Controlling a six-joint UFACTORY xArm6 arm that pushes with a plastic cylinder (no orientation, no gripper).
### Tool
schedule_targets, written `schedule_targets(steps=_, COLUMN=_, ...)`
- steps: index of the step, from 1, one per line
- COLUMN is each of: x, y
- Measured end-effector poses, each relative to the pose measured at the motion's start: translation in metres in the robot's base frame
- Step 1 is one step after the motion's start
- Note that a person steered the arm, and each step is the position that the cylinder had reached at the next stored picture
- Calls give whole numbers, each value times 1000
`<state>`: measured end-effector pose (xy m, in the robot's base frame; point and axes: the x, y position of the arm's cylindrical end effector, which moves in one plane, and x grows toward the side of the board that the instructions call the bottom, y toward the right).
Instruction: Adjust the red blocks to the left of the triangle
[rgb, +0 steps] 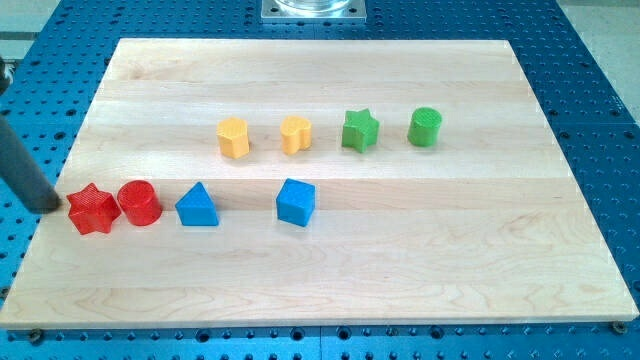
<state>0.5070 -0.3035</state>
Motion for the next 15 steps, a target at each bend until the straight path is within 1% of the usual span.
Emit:
schedule_targets(steps=1, x=70, y=64)
schedule_targets(steps=2, x=88, y=112)
schedule_targets(steps=3, x=46, y=132)
schedule_targets(steps=4, x=22, y=116)
schedule_targets(steps=5, x=24, y=96)
schedule_targets(steps=6, x=46, y=95)
schedule_targets(steps=8, x=34, y=79)
schedule_targets(steps=10, x=33, y=62)
schedule_targets(steps=11, x=32, y=38)
schedule_targets(steps=12, x=21, y=0)
schedule_targets(steps=13, x=-4, y=1)
schedule_targets(steps=14, x=-23, y=51)
schedule_targets(steps=15, x=-24, y=94)
